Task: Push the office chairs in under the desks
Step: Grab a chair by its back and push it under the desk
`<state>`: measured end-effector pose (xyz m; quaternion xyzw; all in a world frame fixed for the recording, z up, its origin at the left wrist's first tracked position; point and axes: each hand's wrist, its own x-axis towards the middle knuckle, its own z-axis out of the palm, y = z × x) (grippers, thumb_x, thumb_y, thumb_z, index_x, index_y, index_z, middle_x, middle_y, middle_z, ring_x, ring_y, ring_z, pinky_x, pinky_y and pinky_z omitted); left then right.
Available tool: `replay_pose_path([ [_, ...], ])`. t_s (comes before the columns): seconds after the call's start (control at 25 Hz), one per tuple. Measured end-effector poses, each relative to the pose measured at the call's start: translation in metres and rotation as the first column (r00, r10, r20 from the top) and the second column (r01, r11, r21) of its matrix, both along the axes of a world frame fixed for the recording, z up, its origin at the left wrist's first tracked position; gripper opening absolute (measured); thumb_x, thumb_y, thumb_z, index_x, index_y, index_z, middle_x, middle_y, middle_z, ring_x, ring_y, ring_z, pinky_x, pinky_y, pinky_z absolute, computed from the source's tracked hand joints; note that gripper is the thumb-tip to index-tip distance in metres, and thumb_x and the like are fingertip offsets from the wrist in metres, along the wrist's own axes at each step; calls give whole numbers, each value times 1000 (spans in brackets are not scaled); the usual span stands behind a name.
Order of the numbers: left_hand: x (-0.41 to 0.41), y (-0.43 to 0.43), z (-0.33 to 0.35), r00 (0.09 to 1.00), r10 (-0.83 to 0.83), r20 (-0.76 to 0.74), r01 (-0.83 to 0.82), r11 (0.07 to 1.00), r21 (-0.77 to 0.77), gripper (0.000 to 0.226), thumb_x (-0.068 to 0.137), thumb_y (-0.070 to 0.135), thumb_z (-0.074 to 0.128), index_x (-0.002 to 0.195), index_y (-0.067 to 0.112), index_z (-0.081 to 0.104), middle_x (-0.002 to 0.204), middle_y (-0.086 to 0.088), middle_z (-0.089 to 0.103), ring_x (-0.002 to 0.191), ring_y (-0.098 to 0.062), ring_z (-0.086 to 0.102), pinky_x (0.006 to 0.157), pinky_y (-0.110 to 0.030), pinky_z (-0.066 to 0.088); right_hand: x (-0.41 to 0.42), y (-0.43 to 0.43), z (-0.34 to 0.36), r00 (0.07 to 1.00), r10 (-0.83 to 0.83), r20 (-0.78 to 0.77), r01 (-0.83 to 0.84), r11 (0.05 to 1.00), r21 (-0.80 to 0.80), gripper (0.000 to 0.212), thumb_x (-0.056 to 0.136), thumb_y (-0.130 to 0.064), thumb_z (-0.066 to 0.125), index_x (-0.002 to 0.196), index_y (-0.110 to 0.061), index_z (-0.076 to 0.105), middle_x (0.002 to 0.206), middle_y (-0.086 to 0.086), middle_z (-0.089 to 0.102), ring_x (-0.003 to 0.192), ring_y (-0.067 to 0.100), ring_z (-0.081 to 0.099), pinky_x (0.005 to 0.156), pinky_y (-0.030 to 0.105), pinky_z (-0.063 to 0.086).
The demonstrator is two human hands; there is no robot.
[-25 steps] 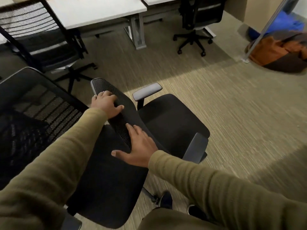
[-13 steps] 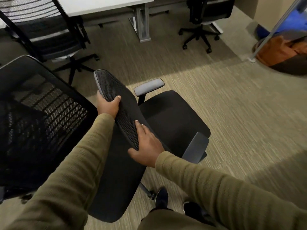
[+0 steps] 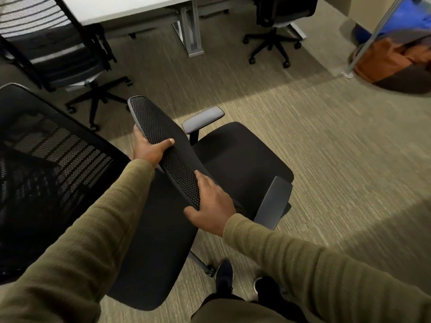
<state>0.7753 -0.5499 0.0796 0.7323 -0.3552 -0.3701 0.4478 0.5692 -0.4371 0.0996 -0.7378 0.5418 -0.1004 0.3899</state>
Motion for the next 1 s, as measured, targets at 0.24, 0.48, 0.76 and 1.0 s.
replay_pose_path([
  [0.24, -53, -20, -2, 996, -94, -9, 94, 996, -2, 96, 77, 12, 83, 150, 18, 21, 134, -2, 49, 122, -23, 53, 99, -35, 51, -53, -14, 0, 998, -59, 7, 59, 998, -26, 93, 82, -41, 66, 157, -18, 16, 161, 3, 29, 145, 22, 32, 117, 45, 32],
  [0.48, -139, -46, -7, 989, -149, -16, 149, 988, 30, 117, 76, 24, 85, 157, 24, 2, 147, -7, 44, 129, -26, 49, 108, -44, 47, -140, -33, 4, 991, -129, -28, 127, 991, -49, 89, 84, -40, 67, 157, -22, 20, 156, -1, 38, 137, 20, 43, 113, 38, 38],
  [0.76, -260, -73, -9, 969, -235, -75, 237, 971, 15, 119, 77, 25, 84, 158, 24, -4, 150, -10, 42, 132, -27, 49, 108, -45, 47, -251, -46, 7, 973, -225, -54, 224, 974, -31, 87, 82, -43, 66, 156, -25, 23, 152, 0, 45, 132, 20, 49, 110, 37, 42],
  [1.0, -365, -81, -11, 950, -306, -66, 308, 951, 38, 121, 73, 35, 85, 156, 26, -2, 150, -9, 44, 131, -28, 50, 108, -47, 46, -344, -39, 10, 947, -316, -51, 313, 948, -63, 80, 81, -41, 66, 152, -26, 31, 140, -1, 54, 121, 20, 56, 101, 36, 48],
])
